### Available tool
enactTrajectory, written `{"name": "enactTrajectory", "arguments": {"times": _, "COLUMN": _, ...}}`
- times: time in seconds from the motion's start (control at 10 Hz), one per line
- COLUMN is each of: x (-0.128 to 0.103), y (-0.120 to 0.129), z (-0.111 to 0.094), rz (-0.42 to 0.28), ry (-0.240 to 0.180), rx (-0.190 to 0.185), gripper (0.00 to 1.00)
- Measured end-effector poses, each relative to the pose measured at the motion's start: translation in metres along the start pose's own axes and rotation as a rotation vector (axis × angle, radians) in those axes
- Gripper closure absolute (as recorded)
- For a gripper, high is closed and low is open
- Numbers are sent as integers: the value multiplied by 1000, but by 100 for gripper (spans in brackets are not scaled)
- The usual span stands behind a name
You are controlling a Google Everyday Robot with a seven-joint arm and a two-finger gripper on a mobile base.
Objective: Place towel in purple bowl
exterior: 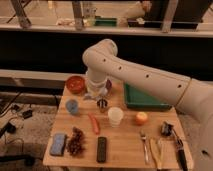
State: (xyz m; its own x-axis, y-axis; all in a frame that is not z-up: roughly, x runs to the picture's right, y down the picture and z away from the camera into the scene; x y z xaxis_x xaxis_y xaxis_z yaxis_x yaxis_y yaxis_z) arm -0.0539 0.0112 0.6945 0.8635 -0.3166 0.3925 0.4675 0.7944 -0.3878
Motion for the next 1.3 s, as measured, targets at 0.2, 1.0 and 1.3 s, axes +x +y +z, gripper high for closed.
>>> {"name": "enactTrajectory", "arguments": {"times": 0.2, "x": 30, "y": -8, "z": -2, "rz": 41, "ry": 50, "rx": 8, "gripper": 100}}
{"name": "enactTrajectory", "arguments": {"times": 1.0, "x": 99, "y": -17, "z": -18, "rz": 143, "ry": 178, "rx": 31, "gripper": 100}}
{"name": "enactTrajectory", "arguments": {"times": 1.3, "x": 122, "y": -34, "z": -21, "rz": 145, "ry": 206, "rx": 26, "gripper": 100}}
